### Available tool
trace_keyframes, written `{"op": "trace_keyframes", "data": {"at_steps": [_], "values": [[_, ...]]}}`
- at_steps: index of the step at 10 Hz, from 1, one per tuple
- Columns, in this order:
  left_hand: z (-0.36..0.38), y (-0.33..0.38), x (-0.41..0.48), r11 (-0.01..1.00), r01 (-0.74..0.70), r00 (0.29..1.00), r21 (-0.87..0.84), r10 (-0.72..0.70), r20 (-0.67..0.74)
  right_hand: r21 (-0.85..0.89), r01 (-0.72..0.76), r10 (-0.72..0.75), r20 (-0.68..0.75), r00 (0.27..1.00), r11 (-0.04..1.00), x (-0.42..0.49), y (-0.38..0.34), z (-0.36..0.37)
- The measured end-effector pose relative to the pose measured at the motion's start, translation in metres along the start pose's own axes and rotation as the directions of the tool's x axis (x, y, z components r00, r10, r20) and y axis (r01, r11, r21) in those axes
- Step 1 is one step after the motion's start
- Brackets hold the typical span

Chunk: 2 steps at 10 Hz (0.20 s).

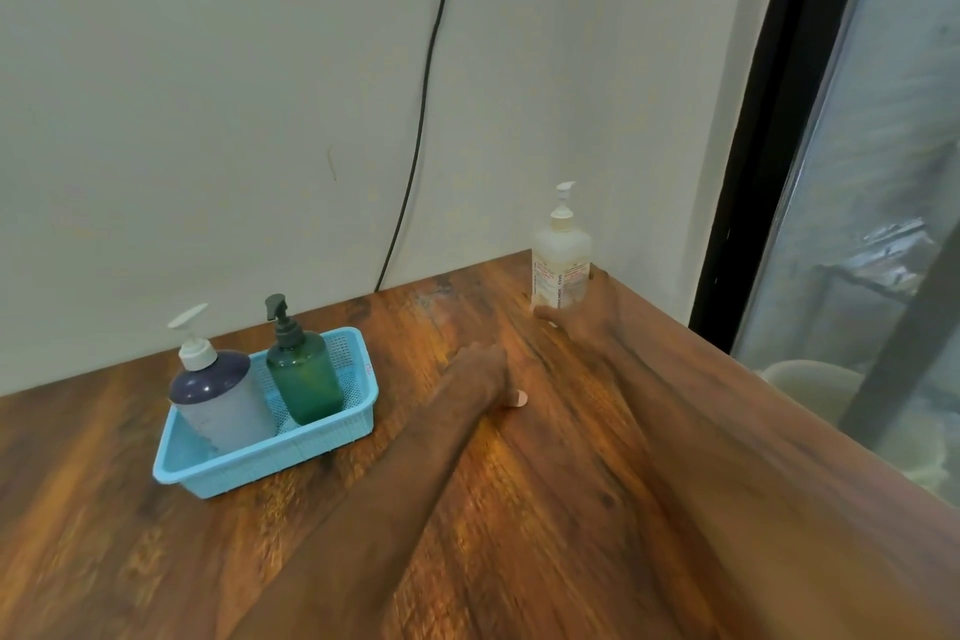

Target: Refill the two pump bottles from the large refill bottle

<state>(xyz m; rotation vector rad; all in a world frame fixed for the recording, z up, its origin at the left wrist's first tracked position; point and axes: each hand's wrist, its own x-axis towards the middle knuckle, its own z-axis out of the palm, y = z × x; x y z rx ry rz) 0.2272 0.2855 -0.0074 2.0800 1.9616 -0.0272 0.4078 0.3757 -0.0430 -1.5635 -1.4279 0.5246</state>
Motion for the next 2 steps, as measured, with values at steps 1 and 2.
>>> {"op": "trace_keyframes", "data": {"at_steps": [1, 2], "values": [[-0.002, 0.002, -0.012, 1.000, 0.006, 1.000, -0.029, -0.007, -0.028, -0.080, -0.039, 0.035, -0.052, 0.998, 0.996, -0.008, 0.017, 0.001], [0.001, 0.006, -0.026, 0.999, 0.000, 0.999, -0.040, -0.002, -0.040, -0.222, -0.070, 0.045, -0.117, 0.992, 0.973, -0.065, -0.016, -0.017]]}}
